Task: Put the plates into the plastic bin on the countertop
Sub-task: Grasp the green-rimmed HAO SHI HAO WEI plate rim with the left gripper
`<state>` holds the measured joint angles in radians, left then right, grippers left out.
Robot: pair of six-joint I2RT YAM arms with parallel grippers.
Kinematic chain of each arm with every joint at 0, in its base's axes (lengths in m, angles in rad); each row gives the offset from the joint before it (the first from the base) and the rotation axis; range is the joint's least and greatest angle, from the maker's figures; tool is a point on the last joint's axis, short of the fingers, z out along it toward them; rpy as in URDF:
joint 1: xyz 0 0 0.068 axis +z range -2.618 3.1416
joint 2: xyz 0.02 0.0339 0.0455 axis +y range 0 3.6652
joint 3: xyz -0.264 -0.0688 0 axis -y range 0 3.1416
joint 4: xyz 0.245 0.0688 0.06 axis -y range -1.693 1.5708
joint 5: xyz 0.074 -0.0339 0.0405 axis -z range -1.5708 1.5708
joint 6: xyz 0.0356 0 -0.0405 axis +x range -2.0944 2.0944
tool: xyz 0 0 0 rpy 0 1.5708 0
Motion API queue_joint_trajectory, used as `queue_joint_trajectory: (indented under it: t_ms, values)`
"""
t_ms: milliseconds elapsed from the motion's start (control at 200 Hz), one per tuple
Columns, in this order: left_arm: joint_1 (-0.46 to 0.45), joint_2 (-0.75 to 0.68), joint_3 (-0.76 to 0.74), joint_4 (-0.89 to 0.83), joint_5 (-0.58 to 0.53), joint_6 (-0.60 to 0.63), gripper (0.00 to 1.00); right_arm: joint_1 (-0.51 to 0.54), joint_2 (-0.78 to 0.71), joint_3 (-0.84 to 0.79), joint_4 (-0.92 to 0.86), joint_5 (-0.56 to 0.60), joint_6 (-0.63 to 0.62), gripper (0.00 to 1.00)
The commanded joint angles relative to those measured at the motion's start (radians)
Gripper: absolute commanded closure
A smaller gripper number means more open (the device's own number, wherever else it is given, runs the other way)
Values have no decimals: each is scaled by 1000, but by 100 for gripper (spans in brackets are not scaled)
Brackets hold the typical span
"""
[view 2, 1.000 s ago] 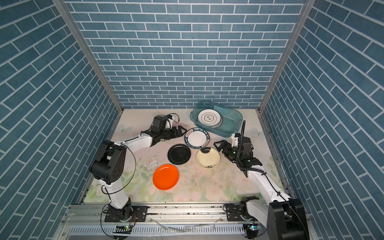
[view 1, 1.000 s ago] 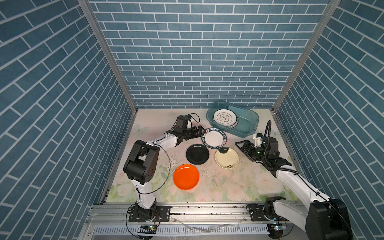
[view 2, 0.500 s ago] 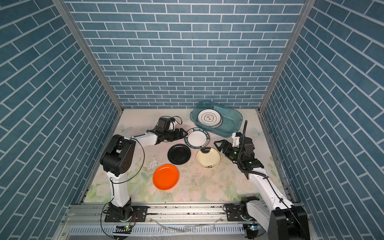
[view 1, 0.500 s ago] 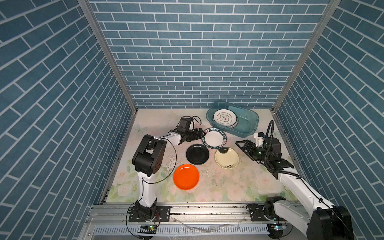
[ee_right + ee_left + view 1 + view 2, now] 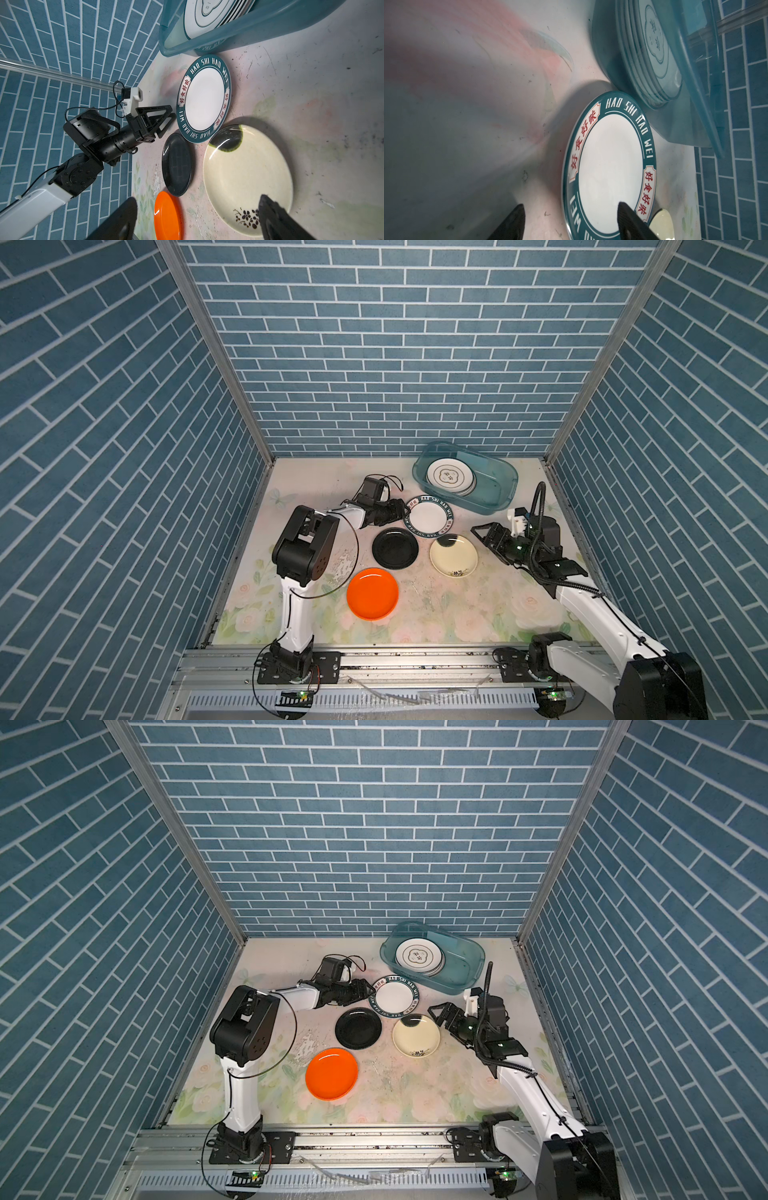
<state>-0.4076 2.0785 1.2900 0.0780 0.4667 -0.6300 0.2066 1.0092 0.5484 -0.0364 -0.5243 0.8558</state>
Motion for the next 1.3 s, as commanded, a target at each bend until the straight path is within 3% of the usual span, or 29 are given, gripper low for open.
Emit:
queue_joint_trajectory:
  t_ms: [0, 710, 1010, 1296]
  values:
    - [-8, 44, 56, -6, 5, -18, 33, 4, -20, 27, -6, 2, -11, 10]
    - [-26, 122, 162, -109, -13, 54, 53, 3, 20, 25, 6, -13, -31, 10]
    - [-26, 153, 186, -108, -7, 38, 78, 4, 25, 19, -2, 1, -35, 10]
    - [-23, 146, 184, -128, -29, 49, 80, 4, -12, 23, -76, 46, -65, 10]
